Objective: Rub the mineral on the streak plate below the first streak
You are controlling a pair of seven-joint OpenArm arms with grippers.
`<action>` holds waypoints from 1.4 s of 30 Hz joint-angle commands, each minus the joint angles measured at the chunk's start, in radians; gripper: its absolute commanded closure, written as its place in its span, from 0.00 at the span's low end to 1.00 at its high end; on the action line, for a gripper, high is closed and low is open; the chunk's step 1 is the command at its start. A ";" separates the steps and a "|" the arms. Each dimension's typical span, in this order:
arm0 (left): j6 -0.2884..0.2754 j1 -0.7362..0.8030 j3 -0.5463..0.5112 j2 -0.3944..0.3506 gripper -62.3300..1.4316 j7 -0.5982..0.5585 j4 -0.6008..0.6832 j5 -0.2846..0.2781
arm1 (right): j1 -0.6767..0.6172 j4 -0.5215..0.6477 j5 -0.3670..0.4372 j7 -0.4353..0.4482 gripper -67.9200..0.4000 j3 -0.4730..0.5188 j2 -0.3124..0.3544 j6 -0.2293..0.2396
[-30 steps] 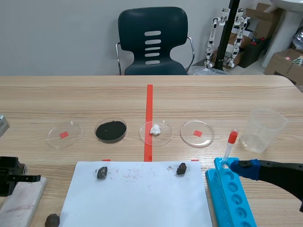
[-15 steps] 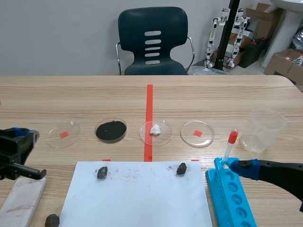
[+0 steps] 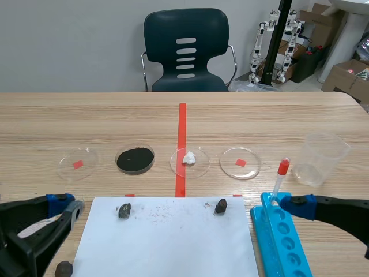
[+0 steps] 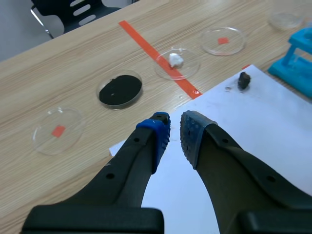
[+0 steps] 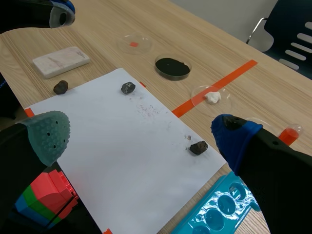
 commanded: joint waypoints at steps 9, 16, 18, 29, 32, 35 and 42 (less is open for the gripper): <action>0.000 0.029 -0.004 0.002 0.82 -0.053 0.038 0.006 | 0.000 0.023 0.011 0.015 0.11 0.008 -0.003 -0.004; 0.000 0.028 -0.004 0.002 0.82 -0.054 0.038 0.006 | 0.000 0.023 0.011 0.015 0.11 0.008 -0.003 -0.004; 0.000 0.028 -0.004 0.002 0.82 -0.054 0.038 0.006 | 0.000 0.023 0.011 0.015 0.11 0.008 -0.003 -0.004; -0.001 0.009 -0.004 0.002 0.82 -0.051 0.038 0.006 | 0.000 0.023 0.011 0.015 0.11 0.008 -0.003 -0.004; 0.000 0.004 -0.004 0.002 0.82 -0.055 0.038 0.006 | 0.000 0.023 0.011 0.015 0.11 0.008 -0.003 -0.004; -0.001 -0.003 -0.004 0.002 0.82 -0.053 0.038 0.006 | 0.000 0.023 0.011 0.015 0.11 0.008 -0.003 -0.004; -0.001 -0.005 -0.004 0.002 0.82 -0.051 0.038 0.006 | 0.000 0.023 0.011 0.015 0.11 0.008 -0.003 -0.004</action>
